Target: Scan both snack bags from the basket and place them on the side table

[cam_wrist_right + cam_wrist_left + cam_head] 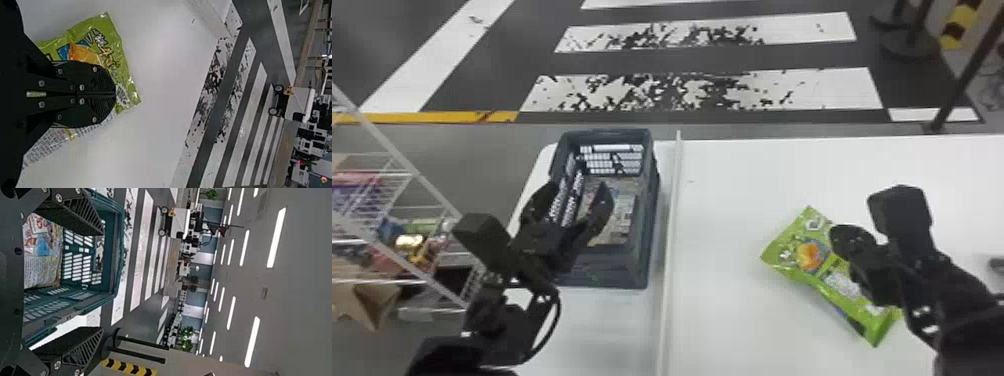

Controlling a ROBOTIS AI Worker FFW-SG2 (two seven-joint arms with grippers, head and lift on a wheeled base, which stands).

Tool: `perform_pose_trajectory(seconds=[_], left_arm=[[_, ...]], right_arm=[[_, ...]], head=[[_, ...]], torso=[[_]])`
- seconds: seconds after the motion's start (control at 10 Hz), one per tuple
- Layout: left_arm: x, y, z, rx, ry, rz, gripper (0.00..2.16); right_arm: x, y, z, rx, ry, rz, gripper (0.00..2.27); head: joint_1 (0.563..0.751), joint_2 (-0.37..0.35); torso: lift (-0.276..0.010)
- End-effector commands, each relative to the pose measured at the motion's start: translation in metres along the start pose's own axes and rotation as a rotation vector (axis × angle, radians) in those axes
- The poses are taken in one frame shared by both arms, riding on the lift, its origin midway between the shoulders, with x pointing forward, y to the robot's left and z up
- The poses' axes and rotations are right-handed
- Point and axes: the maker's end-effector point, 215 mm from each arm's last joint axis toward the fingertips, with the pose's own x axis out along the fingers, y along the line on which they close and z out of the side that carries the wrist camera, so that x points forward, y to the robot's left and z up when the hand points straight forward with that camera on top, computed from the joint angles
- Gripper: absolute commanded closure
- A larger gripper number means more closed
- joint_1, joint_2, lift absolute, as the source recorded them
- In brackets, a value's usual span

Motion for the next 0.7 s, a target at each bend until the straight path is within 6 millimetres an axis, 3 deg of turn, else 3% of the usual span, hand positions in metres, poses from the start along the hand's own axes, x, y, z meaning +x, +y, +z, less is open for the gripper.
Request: perform_pose_trajectory(seconds=[0.0, 0.4, 0.6], left_arm=[[0.000, 0.000, -0.001, 0.000, 0.001, 0.001, 0.15], [-0.001, 0.001, -0.005, -0.006, 0.008, 0.003, 0.15], [-0.001, 0.001, -0.005, -0.005, 0.006, 0.004, 0.15]], right_arm=[[-0.007, -0.019, -0.025, 0.026, 0.062, -0.036, 2.26], [-0.016, -0.016, -0.099, 0.040, 0.194, -0.029, 2.26], [-0.013, -0.008, -0.119, 0.044, 0.233, -0.012, 2.26]], head=[[0.695, 0.141], [0.695, 0.088], [0.695, 0.082]], torso=[[-0.075], [-0.075], [-0.075]])
